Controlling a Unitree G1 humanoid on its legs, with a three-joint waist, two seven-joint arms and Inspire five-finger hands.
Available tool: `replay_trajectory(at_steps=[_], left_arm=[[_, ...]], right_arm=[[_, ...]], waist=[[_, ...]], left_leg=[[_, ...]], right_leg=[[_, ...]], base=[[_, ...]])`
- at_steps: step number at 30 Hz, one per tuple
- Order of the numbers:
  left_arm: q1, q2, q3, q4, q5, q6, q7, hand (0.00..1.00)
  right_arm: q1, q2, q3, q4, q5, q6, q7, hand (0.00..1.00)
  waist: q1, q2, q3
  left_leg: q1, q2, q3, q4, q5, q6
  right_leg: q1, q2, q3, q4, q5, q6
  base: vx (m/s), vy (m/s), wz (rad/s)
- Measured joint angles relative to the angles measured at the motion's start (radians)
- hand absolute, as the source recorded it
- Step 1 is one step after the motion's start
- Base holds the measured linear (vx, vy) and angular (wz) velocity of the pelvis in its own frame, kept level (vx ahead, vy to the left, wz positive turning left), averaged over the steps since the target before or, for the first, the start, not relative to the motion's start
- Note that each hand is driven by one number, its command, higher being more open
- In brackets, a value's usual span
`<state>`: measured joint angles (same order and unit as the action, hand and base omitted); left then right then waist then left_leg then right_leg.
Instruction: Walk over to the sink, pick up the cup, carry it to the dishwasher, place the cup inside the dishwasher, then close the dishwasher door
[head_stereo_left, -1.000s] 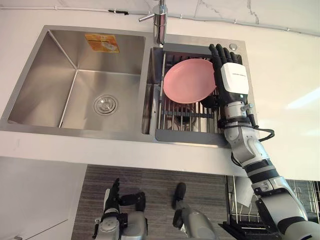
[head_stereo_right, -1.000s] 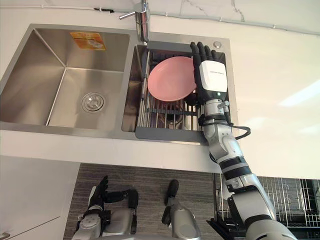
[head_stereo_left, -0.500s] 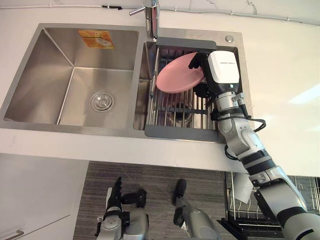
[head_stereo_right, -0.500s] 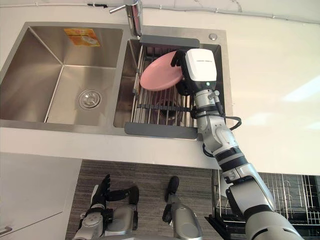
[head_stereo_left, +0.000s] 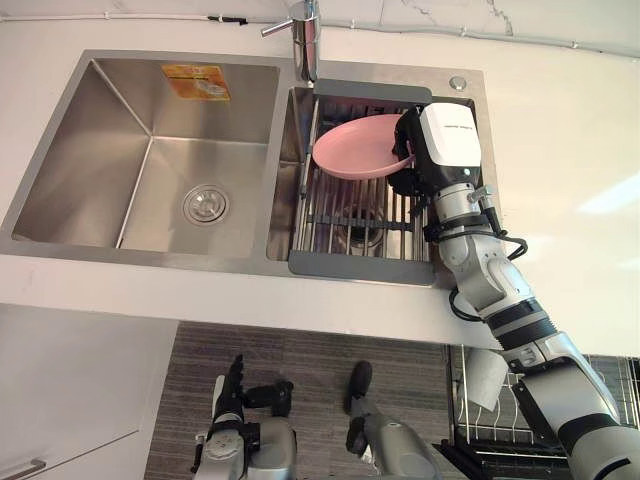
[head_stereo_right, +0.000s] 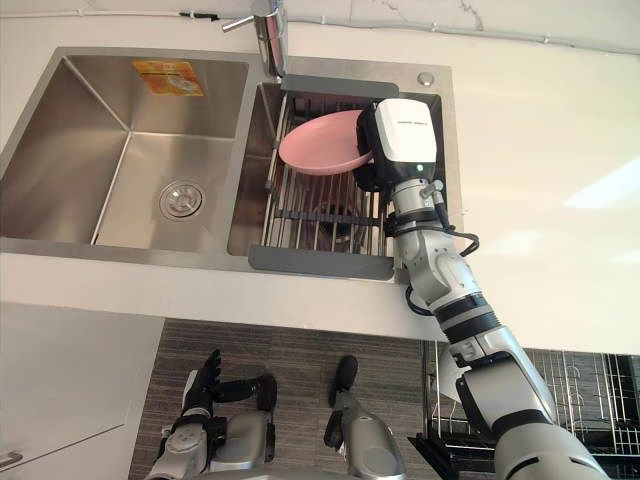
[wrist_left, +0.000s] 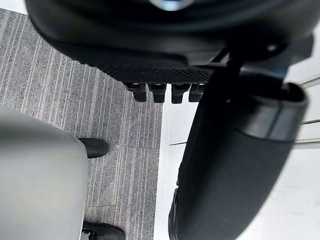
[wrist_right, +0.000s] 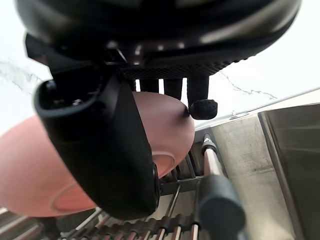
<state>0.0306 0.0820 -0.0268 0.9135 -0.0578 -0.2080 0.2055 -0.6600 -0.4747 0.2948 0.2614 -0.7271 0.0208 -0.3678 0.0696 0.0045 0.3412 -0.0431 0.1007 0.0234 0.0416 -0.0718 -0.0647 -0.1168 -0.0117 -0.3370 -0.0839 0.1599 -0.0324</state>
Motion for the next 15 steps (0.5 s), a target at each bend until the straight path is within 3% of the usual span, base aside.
replay_trajectory(at_steps=[8, 15], left_arm=[[-0.010, 0.001, 0.002, 0.029, 0.001, 0.016, 0.002, 1.00], [-0.010, 0.006, 0.003, 0.056, 0.002, 0.032, 0.001, 1.00]], right_arm=[[0.168, 0.000, -0.015, -0.219, 0.001, -0.011, 0.017, 0.00], [0.302, 0.040, -0.022, -0.457, 0.077, -0.153, 0.022, 0.00]], waist=[[-0.011, 0.000, -0.005], [-0.021, -0.003, -0.032]], left_leg=[[0.042, -0.001, 0.017, -0.006, -0.002, 0.000], [0.096, 0.000, 0.049, -0.011, -0.017, 0.008]], right_leg=[[0.033, 0.000, 0.013, 0.000, -0.001, 0.000], [0.067, 0.004, 0.044, -0.001, -0.002, 0.002]], base=[[0.02, 0.068, -0.04], [0.00, 0.062, -0.12]])
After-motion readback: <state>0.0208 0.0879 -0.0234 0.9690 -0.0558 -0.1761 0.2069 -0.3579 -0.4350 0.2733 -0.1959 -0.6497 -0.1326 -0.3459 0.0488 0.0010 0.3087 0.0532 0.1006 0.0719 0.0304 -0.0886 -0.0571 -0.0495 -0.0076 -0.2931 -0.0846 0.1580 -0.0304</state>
